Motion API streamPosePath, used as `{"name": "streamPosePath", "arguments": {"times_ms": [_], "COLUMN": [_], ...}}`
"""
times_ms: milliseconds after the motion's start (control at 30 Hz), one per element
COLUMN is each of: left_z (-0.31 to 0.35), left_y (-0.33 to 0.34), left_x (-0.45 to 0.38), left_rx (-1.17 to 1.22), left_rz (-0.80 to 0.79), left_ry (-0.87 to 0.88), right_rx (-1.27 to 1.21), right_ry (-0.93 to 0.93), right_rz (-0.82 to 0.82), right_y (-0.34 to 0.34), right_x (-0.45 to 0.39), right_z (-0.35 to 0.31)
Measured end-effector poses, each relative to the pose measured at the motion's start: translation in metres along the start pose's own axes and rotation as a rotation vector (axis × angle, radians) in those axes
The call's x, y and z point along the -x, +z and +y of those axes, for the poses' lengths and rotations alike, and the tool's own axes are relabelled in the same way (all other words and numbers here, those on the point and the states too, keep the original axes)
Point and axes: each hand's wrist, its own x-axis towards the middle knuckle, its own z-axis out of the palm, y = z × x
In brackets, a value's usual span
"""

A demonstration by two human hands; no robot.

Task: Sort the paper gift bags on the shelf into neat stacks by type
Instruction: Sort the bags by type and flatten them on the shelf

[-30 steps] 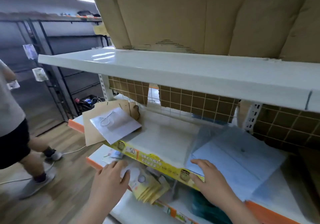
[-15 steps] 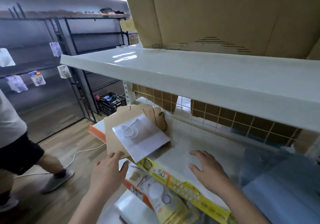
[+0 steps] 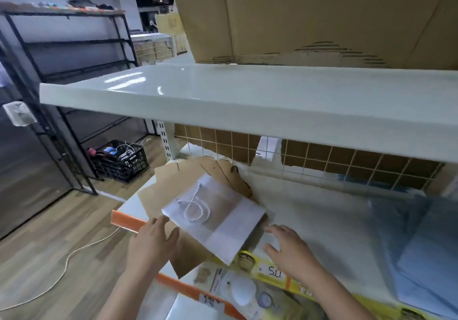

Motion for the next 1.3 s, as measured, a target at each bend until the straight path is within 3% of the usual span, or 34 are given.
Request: {"name": "streamPosePath", "arguments": {"times_ms": [200, 367, 467, 667, 833, 900, 1133, 1300], "left_z": [-0.037, -0.054, -0.054, -0.046, -0.036, -0.031, -0.017, -0.008], "left_y": [-0.002, 0.004, 0.009, 0.010, 0.009, 0.008, 0.001, -0.007], "left_x": [-0.050, -0.075, -0.081, -0.092, -0.098, -0.098, -0.081, -0.075], "left_rx": [-0.073, -0.160, -0.122, 0.254, 0.717, 0.779, 0.944, 1.089], "left_rz": [-0.115, -0.228, -0.208, -0.169, -0.125, -0.118, -0.027, 0.123], "left_ry": [0.083, -0.068, -0.092, -0.192, -0.268, -0.305, -0.190, -0.214], "right_rx": [-0.041, -0.248, -0.403, -0.569, -0.404, -0.392, -0.465, -0.716], "right_ry": [0.295, 0.492, 0.563, 0.545, 0.511, 0.513, 0.507, 0.502], "right_rz": [0.074, 0.068, 0.087, 0.305, 0.490, 0.520, 0.658, 0.823], "right_y": [0.023, 0.038, 0.054, 0.054, 0.038, 0.034, 0.029, 0.016], "right_x": [-0.011, -0.019, -0.029, -0.029, -0.017, -0.011, 0.016, 0.033], "right_z": [-0.037, -0.065, -0.069, -0.084, -0.078, -0.074, -0.054, -0.037]}}
